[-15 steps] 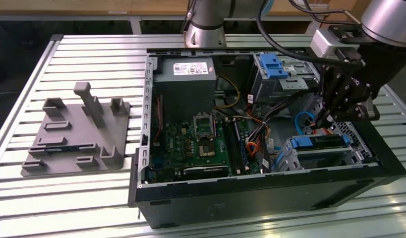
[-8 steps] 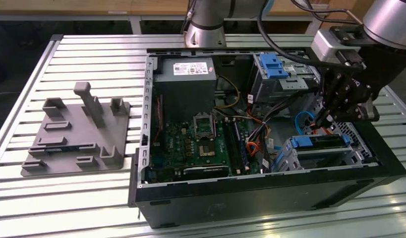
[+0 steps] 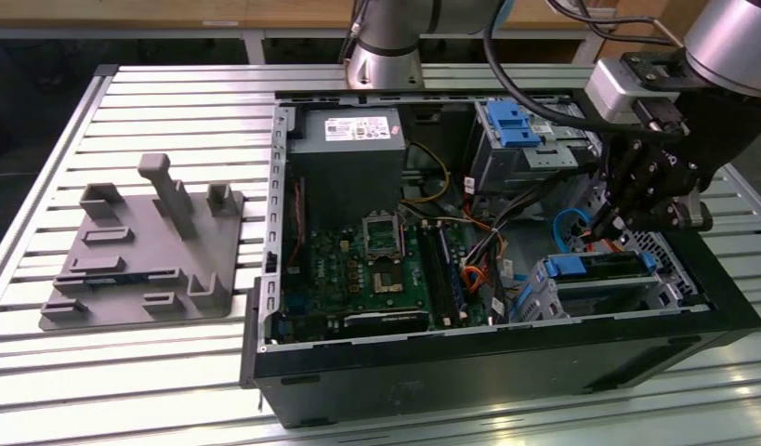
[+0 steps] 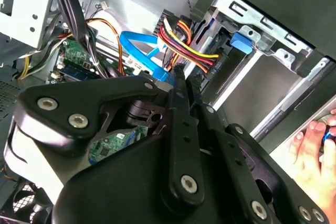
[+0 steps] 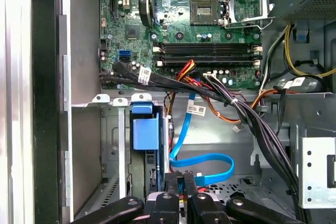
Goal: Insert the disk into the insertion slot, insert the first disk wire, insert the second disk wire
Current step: 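Insert the second disk wire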
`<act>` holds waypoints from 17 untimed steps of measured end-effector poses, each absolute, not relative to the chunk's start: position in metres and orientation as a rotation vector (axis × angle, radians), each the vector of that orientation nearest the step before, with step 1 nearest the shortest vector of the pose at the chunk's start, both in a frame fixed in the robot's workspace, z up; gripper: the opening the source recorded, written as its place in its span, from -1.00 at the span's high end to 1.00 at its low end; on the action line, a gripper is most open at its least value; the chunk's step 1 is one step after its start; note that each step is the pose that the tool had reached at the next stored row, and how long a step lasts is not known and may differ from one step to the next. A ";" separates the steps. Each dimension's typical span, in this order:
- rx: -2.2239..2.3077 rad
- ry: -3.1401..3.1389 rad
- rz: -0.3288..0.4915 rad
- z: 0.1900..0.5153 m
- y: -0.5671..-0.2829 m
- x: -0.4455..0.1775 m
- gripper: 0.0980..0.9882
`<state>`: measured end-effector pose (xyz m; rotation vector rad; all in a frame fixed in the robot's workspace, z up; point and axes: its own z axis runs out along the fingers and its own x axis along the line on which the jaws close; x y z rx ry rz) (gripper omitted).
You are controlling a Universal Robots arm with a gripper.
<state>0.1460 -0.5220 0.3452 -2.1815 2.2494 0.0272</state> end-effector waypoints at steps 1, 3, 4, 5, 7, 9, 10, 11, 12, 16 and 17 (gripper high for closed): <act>-2.181 2.250 0.027 0.345 -0.523 0.146 0.86; -2.176 2.254 0.027 0.345 -0.524 0.146 0.86; -2.173 2.257 0.028 0.345 -0.525 0.146 0.86; -2.169 2.261 0.028 0.345 -0.526 0.146 0.86; -2.159 2.270 0.028 0.345 -0.528 0.146 0.86; -2.152 2.277 0.028 0.344 -0.529 0.146 0.86; -2.149 2.279 0.028 0.344 -0.530 0.147 0.86; -2.148 2.280 0.029 0.344 -0.531 0.147 0.86; -2.147 2.280 0.030 0.344 -0.531 0.148 0.86; -2.145 2.280 0.031 0.343 -0.533 0.149 0.86; -2.145 2.280 0.031 0.343 -0.533 0.149 0.86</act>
